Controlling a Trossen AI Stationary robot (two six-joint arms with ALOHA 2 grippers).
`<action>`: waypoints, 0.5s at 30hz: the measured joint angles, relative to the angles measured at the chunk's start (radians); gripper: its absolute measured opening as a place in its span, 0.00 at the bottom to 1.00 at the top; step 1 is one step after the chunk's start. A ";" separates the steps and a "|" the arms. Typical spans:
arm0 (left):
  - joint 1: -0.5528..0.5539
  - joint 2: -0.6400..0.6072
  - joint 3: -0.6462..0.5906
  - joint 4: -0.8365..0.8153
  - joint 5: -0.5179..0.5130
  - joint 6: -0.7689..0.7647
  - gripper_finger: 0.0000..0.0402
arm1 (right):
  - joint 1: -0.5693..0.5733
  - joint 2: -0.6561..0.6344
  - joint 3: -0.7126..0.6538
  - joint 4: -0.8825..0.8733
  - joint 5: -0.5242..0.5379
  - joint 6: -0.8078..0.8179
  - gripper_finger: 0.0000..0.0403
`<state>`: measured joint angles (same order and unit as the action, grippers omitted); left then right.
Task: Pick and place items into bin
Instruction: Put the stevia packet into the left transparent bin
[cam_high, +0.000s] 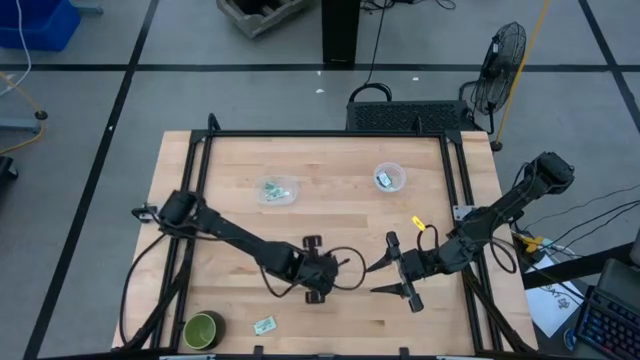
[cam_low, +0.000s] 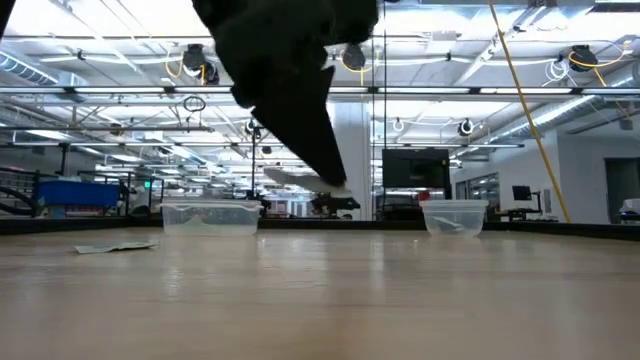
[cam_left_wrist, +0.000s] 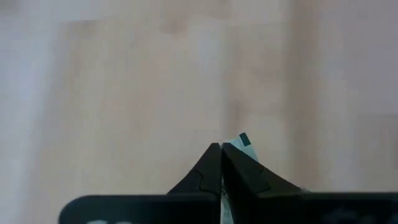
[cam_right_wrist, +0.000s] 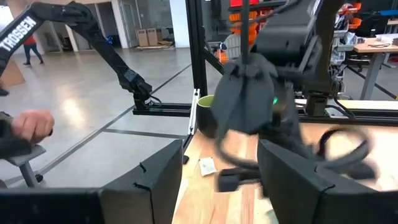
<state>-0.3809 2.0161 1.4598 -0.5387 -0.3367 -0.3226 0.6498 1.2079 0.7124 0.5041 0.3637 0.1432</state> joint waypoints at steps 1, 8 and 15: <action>0.001 -0.010 0.000 -0.046 -0.045 -0.023 0.02 | 0.000 0.000 0.000 -0.001 0.000 0.000 0.49; 0.029 -0.095 0.000 -0.283 -0.213 -0.104 0.04 | 0.000 0.000 0.000 -0.011 0.000 0.001 0.49; 0.130 -0.289 -0.146 -0.265 -0.224 -0.079 0.01 | 0.000 0.000 0.000 -0.016 0.000 0.001 0.49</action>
<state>-0.2505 1.7267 1.3142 -0.8033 -0.5608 -0.4011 0.6498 1.2079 0.7124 0.4881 0.3634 0.1444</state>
